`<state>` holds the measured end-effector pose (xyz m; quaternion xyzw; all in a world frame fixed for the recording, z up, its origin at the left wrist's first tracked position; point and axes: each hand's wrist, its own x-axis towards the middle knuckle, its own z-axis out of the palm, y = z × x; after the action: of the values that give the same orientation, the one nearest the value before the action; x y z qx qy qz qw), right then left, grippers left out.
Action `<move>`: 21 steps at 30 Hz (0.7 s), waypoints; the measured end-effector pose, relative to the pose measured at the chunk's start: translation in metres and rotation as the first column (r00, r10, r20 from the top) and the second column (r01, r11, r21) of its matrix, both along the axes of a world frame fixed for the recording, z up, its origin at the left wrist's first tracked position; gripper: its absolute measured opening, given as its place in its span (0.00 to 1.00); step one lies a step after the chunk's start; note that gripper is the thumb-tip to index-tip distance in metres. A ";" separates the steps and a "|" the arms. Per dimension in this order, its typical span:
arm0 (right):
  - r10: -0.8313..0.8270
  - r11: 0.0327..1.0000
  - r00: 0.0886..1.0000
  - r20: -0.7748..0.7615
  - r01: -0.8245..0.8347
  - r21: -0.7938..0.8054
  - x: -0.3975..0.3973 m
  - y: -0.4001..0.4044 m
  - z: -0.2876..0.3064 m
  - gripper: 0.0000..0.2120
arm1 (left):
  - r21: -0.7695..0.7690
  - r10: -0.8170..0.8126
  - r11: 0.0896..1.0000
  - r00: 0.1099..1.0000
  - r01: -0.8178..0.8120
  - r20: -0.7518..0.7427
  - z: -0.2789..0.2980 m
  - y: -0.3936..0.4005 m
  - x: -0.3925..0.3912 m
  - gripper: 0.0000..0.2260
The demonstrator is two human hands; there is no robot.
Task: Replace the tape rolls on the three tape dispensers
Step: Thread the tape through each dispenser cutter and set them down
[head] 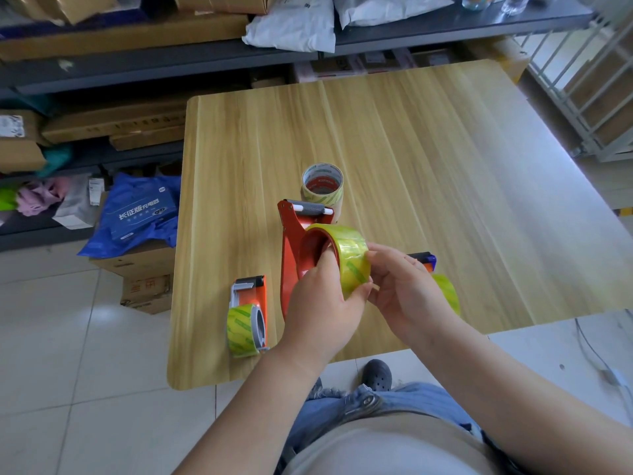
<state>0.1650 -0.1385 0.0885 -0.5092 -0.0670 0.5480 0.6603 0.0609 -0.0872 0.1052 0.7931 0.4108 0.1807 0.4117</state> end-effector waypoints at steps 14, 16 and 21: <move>0.035 0.999 0.999 0.011 -0.036 0.026 0.006 -0.002 -0.001 0.07 | -0.031 0.019 0.999 0.994 -0.016 0.103 -0.006 0.004 0.001 0.15; 0.017 1.000 1.000 0.024 -0.017 -0.001 0.006 -0.002 0.000 0.04 | -0.046 0.008 0.999 0.994 -0.002 0.110 -0.007 0.004 0.000 0.14; 0.003 0.998 0.998 0.062 0.001 -0.058 0.007 0.000 -0.003 0.04 | -0.102 -0.025 0.994 0.991 0.039 0.132 -0.007 0.004 -0.002 0.12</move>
<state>0.1717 -0.1386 0.0857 -0.5450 -0.0717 0.5339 0.6425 0.0585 -0.0832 0.0982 0.7634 0.3791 0.2041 0.4815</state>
